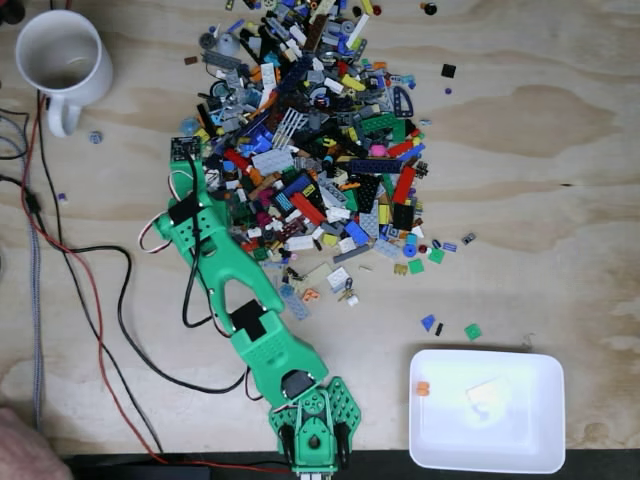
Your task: Find the closest Lego and put it in the bin.
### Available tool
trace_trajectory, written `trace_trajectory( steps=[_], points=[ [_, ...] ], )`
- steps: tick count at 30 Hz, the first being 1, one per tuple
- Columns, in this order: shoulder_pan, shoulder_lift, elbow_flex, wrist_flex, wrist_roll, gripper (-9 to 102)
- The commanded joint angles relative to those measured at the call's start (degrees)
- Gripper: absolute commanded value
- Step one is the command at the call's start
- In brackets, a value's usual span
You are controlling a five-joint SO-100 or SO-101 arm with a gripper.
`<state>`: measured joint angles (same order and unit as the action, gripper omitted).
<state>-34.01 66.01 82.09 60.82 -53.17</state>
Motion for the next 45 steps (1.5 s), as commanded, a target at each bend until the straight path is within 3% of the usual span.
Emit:
trace_trajectory(
  steps=[1,10,13,17,23,34,38,42,45],
  points=[
    [-0.62,1.93,-5.89,2.02,0.53,0],
    [1.93,11.25,-22.41,24.96,1.14,0],
    [8.35,16.35,-23.29,31.38,0.00,0],
    [24.35,29.44,-13.36,32.26,-4.13,0],
    [56.87,43.95,-0.35,29.44,-16.70,0],
    [109.42,63.54,28.21,4.66,-41.66,0],
    [121.38,66.88,33.22,1.49,-46.58,0],
    [127.53,68.64,36.74,0.09,-49.31,1],
    [128.76,68.99,39.20,-1.76,-49.83,12]
  ],
)
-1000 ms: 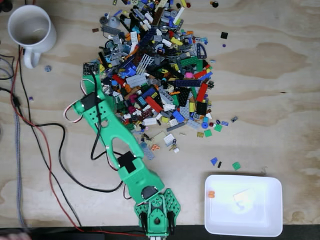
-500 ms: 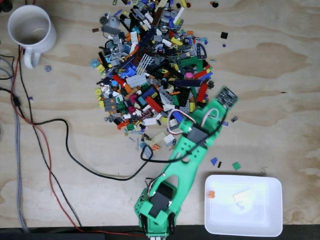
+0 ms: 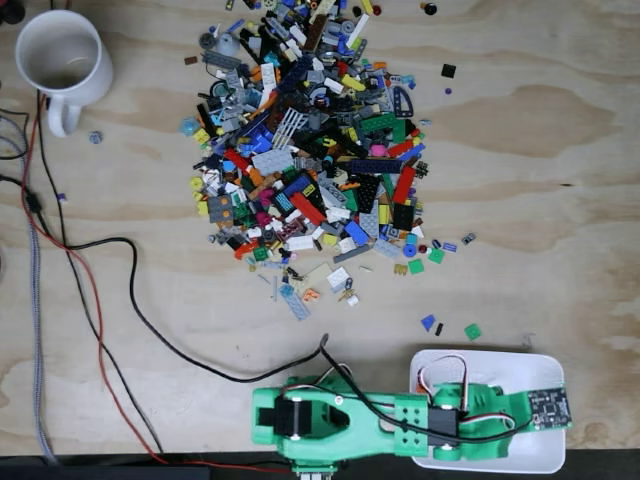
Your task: Find the closest Lego and put it in the bin.
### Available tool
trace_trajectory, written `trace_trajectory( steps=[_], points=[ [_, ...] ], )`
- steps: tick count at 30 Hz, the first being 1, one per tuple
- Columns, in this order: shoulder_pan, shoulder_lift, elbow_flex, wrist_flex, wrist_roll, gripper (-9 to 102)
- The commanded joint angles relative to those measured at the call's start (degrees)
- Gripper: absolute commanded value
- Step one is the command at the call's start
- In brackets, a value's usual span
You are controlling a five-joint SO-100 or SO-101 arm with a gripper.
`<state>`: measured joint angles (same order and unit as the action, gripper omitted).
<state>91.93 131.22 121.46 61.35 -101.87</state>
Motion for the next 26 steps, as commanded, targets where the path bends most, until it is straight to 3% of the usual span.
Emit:
trace_trajectory(
  steps=[1,4,9,19,26],
  points=[
    [2.55,3.60,0.18,-2.64,-0.88,13],
    [1.23,3.60,0.53,-3.78,0.97,22],
    [-6.15,6.06,0.70,-3.60,6.59,25],
    [-51.24,17.14,2.90,5.54,23.12,23],
    [-71.02,19.34,7.03,10.02,31.20,23]
  ],
)
